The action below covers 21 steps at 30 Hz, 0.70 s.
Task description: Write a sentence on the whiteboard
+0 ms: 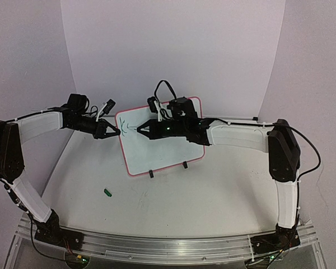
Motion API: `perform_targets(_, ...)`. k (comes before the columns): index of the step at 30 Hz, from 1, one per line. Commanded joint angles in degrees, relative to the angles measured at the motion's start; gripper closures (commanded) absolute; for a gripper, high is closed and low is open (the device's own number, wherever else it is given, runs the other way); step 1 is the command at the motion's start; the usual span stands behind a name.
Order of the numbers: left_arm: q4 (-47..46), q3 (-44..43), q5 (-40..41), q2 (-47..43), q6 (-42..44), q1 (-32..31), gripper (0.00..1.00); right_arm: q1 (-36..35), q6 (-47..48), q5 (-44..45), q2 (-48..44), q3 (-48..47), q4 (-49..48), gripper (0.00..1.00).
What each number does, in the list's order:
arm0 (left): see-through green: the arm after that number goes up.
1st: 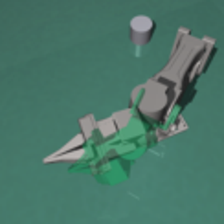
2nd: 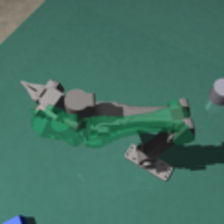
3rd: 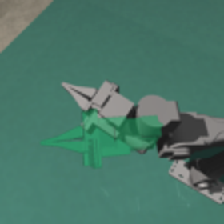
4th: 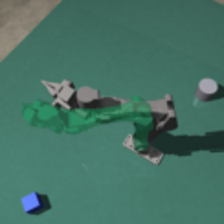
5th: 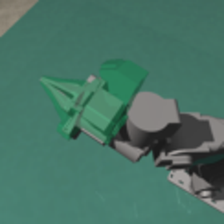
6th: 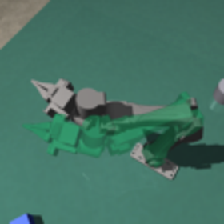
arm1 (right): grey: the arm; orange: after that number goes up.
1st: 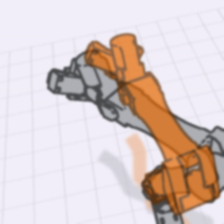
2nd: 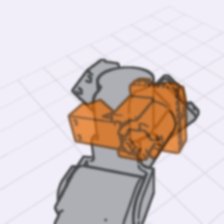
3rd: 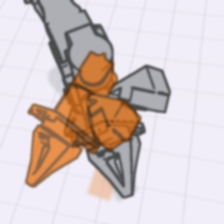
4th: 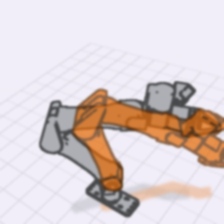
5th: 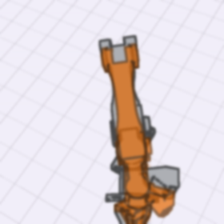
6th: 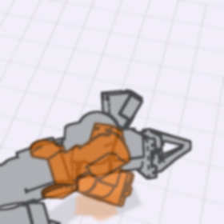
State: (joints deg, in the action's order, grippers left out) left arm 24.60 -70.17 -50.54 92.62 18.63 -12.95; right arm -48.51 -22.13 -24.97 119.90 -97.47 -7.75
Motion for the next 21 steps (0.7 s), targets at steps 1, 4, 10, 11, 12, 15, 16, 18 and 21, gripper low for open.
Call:
perform_targets(1, 4.1, -0.9, 4.1, -0.3, 1.9, -0.9, 1.0, 0.1, -0.2, 1.0, -1.3, 2.3, 0.0, 1.0)
perform_targets(4, 4.1, -0.9, 4.2, -0.4, 1.9, -0.9, 1.0, 0.1, -0.3, 0.6, -1.5, 3.3, -0.2, 1.0)
perform_targets(10, 4.3, -0.8, 4.4, -0.4, 1.9, -0.9, 1.0, 0.1, -0.1, -1.3, -3.6, 4.9, -1.7, 1.0)
perform_targets(11, 4.3, -0.8, 4.5, -0.3, 2.0, -0.9, 1.0, 0.1, -0.1, -2.5, -4.5, 5.5, -2.8, 1.0)
perform_targets(12, 4.2, -0.8, 4.5, -0.3, 2.0, -0.9, 1.0, 0.0, -0.2, -3.0, -5.0, 5.9, -3.4, 1.0)
perform_targets(15, 4.2, -0.8, 4.6, -0.4, 1.9, -0.9, 1.0, 0.0, -0.4, -4.9, -7.3, 7.3, -5.8, 1.0)
perform_targets(16, 4.3, -0.9, 4.5, -0.3, 2.0, -0.9, 1.0, 0.0, -0.6, -5.1, -7.9, 7.5, -6.5, 1.0)
perform_targets(18, 4.2, -0.8, 4.5, -0.4, 2.0, -0.9, 1.0, 0.0, -0.8, -5.1, -8.3, 7.5, -7.2, 1.0)
perform_targets(21, 4.2, -0.9, 4.5, -0.3, 2.0, -0.9, 1.0, 0.0, -0.9, -4.3, -7.9, 6.5, -7.4, 1.0)
